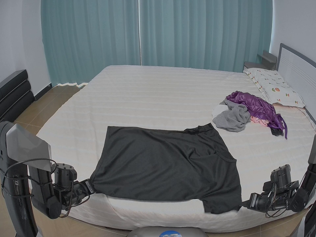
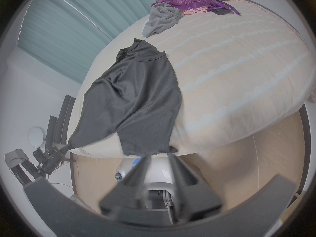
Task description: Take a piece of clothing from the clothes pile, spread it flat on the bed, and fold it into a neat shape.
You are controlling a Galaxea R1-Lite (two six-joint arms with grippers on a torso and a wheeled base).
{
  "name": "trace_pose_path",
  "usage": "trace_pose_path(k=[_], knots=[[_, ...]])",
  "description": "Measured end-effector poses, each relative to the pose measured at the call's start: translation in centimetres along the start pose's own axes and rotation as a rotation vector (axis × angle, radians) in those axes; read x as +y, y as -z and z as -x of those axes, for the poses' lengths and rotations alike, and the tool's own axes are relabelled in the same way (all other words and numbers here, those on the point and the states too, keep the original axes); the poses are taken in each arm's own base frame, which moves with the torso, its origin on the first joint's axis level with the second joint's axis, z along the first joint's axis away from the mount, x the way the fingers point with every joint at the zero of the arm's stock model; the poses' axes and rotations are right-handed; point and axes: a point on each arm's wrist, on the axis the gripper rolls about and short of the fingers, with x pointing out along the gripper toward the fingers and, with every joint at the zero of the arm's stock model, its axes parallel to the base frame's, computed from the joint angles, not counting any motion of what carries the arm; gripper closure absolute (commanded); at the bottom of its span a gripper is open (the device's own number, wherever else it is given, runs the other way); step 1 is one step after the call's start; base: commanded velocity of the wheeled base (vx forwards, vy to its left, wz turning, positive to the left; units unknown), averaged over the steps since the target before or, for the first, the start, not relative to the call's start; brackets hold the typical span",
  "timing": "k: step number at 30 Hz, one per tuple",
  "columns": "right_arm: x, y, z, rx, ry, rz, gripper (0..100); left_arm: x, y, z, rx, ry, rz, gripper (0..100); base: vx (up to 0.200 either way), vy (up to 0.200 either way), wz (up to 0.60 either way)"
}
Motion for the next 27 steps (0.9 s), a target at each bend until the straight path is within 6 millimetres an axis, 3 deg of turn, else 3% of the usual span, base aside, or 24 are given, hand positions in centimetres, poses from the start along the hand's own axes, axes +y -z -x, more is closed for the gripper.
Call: trace_pose_path(k=[5, 16, 23, 24, 27], knots=[[-0.2, -0.1, -0.7, 0.016, 0.011, 0.01, 0, 0.0, 0.1, 0.1, 0.005, -0.002, -0.002, 100, 0.0, 0.0, 0.0], [0.2, -3.4, -3.3, -0.065, -0.002, -0.022, 0, 0.1, 0.1, 0.1, 0.008, -0.004, -0.004, 100, 0.0, 0.0, 0.0], [-0.3, -4.2, -5.3, -0.052, 0.023, -0.002, 0, 0.2, 0.1, 0.1, 0.007, -0.01, -0.01, 100, 0.0, 0.0, 0.0], [-0.4, -4.1, -5.5, -0.048, 0.027, 0.006, 100, 0.3, 0.1, 0.1, 0.007, -0.011, -0.01, 100, 0.0, 0.0, 0.0], [-0.7, -4.0, -6.0, -0.03, 0.039, 0.011, 100, 0.3, 0.1, 0.0, 0.008, -0.011, -0.01, 100, 0.0, 0.0, 0.0]])
